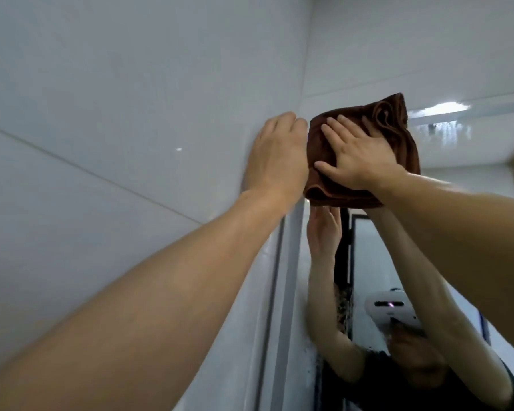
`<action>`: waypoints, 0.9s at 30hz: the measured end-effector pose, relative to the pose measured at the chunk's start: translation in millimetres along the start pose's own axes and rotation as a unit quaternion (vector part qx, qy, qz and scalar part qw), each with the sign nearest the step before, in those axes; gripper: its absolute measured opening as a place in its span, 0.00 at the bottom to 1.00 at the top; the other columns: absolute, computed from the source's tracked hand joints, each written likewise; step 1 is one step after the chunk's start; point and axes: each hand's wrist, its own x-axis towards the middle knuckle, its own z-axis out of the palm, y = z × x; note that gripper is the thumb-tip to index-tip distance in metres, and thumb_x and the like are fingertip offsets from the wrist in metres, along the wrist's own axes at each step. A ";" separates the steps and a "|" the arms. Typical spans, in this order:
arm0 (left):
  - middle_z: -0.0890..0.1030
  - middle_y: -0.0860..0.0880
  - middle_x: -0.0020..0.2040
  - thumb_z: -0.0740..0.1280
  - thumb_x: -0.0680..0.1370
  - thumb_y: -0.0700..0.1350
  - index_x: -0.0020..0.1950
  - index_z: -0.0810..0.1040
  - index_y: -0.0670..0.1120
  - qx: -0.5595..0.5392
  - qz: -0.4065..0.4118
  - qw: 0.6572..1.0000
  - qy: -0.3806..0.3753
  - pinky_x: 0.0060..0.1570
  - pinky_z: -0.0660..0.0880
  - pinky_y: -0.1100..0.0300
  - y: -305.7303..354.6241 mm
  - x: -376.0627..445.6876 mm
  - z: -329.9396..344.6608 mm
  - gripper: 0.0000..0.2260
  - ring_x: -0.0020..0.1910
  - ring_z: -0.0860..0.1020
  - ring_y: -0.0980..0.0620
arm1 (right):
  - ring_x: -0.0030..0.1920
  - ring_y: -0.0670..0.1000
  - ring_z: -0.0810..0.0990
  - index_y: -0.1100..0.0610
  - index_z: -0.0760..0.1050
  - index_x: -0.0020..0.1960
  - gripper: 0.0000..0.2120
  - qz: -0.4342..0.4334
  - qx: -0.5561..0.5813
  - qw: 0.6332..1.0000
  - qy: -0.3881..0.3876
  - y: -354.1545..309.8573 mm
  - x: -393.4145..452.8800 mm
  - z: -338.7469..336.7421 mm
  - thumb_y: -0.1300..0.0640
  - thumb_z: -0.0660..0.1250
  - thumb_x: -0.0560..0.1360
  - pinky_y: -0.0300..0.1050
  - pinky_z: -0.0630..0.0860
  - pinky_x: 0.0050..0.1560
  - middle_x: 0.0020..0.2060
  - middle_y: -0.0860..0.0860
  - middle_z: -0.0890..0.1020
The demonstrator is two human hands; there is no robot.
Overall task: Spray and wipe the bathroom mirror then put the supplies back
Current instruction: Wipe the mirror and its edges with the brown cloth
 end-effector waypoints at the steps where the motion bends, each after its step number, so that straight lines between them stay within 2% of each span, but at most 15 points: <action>1: 0.76 0.43 0.65 0.59 0.76 0.32 0.65 0.75 0.39 -0.042 -0.012 0.999 0.027 0.63 0.70 0.53 5.2 -5.3 3.7 0.19 0.64 0.72 0.43 | 0.81 0.48 0.47 0.53 0.49 0.82 0.43 -0.006 0.001 1.000 -0.002 -3.9 10.5 -0.6 0.30 0.41 0.74 0.59 0.48 0.79 0.81 0.48 0.52; 4: 0.75 0.43 0.68 0.60 0.80 0.33 0.69 0.75 0.40 -0.105 -0.049 0.989 0.089 0.66 0.70 0.54 10.1 -11.6 20.8 0.18 0.67 0.71 0.45 | 0.81 0.47 0.47 0.51 0.47 0.82 0.44 -0.036 0.006 0.999 -0.014 -20.1 36.3 -2.9 0.32 0.35 0.71 0.58 0.50 0.78 0.81 0.46 0.51; 7: 0.72 0.44 0.73 0.59 0.82 0.35 0.73 0.72 0.40 -0.105 -0.063 0.987 0.104 0.71 0.67 0.56 11.8 -11.1 29.1 0.19 0.72 0.68 0.47 | 0.81 0.48 0.46 0.50 0.45 0.82 0.41 -0.057 0.004 0.998 -0.020 -26.1 47.3 -5.0 0.33 0.37 0.72 0.57 0.50 0.79 0.81 0.46 0.51; 10: 0.70 0.44 0.75 0.58 0.83 0.37 0.75 0.69 0.41 -0.109 -0.088 0.984 0.110 0.73 0.64 0.57 6.9 -15.9 31.4 0.20 0.74 0.66 0.48 | 0.81 0.48 0.46 0.51 0.45 0.82 0.45 -0.055 -0.013 0.998 -0.024 -32.4 42.4 -2.0 0.32 0.33 0.70 0.58 0.49 0.79 0.82 0.47 0.50; 13: 0.71 0.42 0.74 0.59 0.83 0.37 0.74 0.70 0.39 -0.114 -0.099 0.984 0.096 0.73 0.65 0.54 2.3 -28.8 29.6 0.19 0.73 0.68 0.45 | 0.81 0.48 0.46 0.52 0.48 0.82 0.46 -0.041 -0.002 0.999 -0.018 -42.8 31.0 5.8 0.32 0.32 0.69 0.59 0.51 0.78 0.82 0.48 0.50; 16: 0.69 0.39 0.75 0.58 0.83 0.36 0.75 0.68 0.38 -0.120 -0.107 0.985 0.068 0.75 0.61 0.55 1.2 -44.2 25.2 0.20 0.75 0.66 0.43 | 0.81 0.48 0.48 0.52 0.50 0.82 0.43 -0.038 0.018 0.999 -0.010 -55.2 7.9 8.5 0.33 0.36 0.72 0.58 0.56 0.75 0.81 0.49 0.52; 22: 0.64 0.43 0.78 0.56 0.84 0.38 0.78 0.65 0.40 -0.166 -0.142 0.976 0.014 0.77 0.55 0.60 5.6 -82.6 6.6 0.20 0.78 0.61 0.48 | 0.81 0.50 0.49 0.55 0.51 0.82 0.40 -0.040 0.055 0.998 -0.008 -83.2 -54.2 16.9 0.33 0.41 0.76 0.56 0.65 0.72 0.81 0.51 0.54; 27: 0.64 0.44 0.79 0.54 0.82 0.32 0.77 0.66 0.40 -0.147 -0.161 0.976 -0.012 0.77 0.56 0.61 11.3 -112.0 -8.1 0.23 0.78 0.61 0.49 | 0.81 0.51 0.46 0.57 0.51 0.82 0.40 -0.039 0.090 0.995 -0.019 -118.3 -121.5 24.0 0.35 0.39 0.76 0.55 0.60 0.74 0.81 0.52 0.52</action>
